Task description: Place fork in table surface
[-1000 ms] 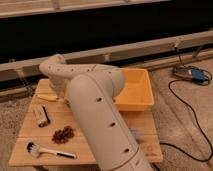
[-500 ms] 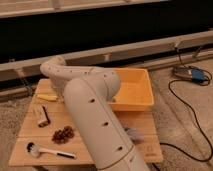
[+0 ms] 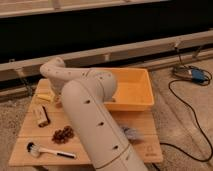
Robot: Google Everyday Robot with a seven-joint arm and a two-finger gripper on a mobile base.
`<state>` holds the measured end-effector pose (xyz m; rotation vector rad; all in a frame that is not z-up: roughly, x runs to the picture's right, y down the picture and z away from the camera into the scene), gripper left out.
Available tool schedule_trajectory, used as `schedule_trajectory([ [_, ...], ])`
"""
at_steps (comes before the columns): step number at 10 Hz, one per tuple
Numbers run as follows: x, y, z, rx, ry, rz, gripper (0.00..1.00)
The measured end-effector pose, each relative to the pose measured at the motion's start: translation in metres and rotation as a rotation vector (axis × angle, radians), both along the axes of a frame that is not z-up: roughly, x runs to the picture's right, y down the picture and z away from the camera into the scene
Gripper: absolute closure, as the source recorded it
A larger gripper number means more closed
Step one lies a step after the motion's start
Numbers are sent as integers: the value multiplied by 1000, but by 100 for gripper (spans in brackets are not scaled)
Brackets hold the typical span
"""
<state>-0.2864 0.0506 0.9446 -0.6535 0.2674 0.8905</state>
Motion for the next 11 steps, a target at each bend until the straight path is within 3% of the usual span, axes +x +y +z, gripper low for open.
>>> schedule_trajectory([
  [3,-1,4,12,-6,18,-20,23],
  [11,-5,-10,21,21,18,-13,99],
])
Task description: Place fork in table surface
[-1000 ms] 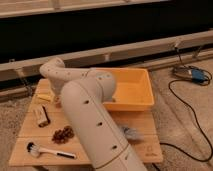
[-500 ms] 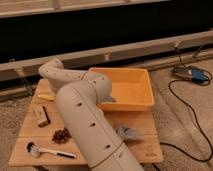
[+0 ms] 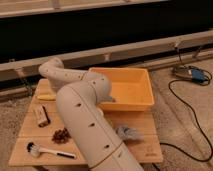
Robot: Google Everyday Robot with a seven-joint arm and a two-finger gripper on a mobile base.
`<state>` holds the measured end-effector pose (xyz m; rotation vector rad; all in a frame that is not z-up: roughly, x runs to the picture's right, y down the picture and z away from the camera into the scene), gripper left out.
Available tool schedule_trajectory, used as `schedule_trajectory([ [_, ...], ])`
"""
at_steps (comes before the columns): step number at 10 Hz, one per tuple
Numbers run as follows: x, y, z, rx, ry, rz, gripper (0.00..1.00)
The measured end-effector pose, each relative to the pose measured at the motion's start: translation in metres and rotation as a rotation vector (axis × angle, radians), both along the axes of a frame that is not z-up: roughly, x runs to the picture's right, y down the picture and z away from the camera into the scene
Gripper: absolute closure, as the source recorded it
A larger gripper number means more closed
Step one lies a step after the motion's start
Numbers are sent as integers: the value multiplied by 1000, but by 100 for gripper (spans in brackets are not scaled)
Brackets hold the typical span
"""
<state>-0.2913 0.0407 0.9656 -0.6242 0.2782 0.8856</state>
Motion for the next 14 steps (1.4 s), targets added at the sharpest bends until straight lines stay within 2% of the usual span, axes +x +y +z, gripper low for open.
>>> schedule_trajectory([
  [8,5,-11,-17,22,-25,43,100],
  [14,5,-16,-25,33,-38,54,100],
])
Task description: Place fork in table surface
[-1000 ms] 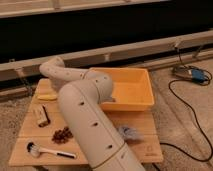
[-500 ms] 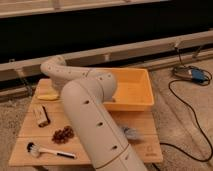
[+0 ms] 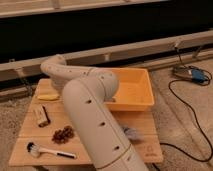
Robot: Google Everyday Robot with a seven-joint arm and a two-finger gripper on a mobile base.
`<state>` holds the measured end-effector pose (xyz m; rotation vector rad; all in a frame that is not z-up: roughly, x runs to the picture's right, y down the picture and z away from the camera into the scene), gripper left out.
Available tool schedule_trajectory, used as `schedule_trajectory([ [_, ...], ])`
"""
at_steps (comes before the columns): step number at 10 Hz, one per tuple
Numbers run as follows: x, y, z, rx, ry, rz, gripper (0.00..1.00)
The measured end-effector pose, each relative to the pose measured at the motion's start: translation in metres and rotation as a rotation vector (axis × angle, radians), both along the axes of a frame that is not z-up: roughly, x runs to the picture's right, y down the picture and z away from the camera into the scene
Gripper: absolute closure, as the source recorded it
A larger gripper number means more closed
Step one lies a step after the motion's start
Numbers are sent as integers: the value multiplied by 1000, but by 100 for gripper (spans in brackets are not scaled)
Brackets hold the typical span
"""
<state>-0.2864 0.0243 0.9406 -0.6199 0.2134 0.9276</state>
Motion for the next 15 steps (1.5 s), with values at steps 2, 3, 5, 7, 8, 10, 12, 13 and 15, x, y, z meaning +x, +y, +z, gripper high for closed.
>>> schedule_trajectory([
  [2,-1,0,-3,5,1,-2,98],
  [3,0,1,-1,12,12,-6,90],
  [5,-4,1,2,33,36,-15,71],
  [7,-10,2,8,39,55,-32,49],
  [8,-11,2,10,41,62,-36,41],
  [10,-14,2,16,42,73,-43,22],
  [12,-16,1,20,42,76,-44,20],
  [13,-18,1,22,40,76,-45,20],
  [15,-20,-1,24,39,75,-42,20],
])
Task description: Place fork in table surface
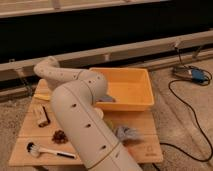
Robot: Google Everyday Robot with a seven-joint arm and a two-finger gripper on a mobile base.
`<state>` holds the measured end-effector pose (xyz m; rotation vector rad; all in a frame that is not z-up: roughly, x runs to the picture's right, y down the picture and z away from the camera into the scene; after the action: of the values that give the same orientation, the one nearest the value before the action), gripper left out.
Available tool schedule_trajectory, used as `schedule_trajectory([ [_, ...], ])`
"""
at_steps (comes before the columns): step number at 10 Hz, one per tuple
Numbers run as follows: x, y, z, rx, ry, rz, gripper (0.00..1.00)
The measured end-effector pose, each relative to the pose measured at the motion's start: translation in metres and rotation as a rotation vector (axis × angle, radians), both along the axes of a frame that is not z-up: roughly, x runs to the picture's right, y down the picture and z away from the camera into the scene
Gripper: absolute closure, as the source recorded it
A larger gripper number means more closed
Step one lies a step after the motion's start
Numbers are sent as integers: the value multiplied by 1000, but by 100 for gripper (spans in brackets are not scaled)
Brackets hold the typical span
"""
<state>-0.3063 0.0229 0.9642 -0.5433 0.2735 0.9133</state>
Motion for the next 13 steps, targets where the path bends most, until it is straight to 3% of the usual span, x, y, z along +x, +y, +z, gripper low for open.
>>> schedule_trajectory([
  [7,1,-8,19,-26,1,14,23],
  [13,6,-12,20,-33,-26,14,80],
])
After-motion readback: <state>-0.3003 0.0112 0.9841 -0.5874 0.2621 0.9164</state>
